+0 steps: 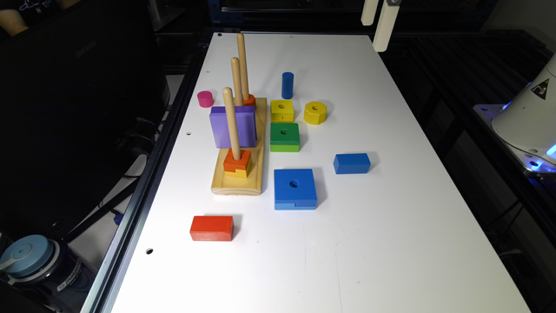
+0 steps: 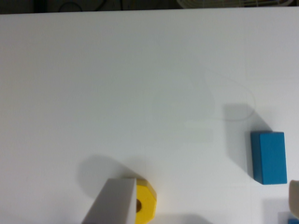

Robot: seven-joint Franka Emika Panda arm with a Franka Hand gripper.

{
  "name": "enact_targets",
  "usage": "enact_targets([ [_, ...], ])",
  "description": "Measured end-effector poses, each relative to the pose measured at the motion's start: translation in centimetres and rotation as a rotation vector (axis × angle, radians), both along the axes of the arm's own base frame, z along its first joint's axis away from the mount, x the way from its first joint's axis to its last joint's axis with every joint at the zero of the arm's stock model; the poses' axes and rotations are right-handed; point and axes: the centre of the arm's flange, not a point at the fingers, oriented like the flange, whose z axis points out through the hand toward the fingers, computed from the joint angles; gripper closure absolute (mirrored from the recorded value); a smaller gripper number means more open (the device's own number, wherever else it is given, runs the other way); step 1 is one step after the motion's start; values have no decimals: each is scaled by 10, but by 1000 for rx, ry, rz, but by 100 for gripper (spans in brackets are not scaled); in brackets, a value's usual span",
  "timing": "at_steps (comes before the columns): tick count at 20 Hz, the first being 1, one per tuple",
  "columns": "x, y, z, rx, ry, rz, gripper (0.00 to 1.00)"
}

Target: Pick up green block.

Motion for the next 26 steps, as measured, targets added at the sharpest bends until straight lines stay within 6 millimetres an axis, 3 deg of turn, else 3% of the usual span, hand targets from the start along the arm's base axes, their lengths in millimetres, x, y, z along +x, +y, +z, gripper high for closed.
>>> enact_targets([
  [26, 8, -4, 3, 0, -20, -6, 0],
])
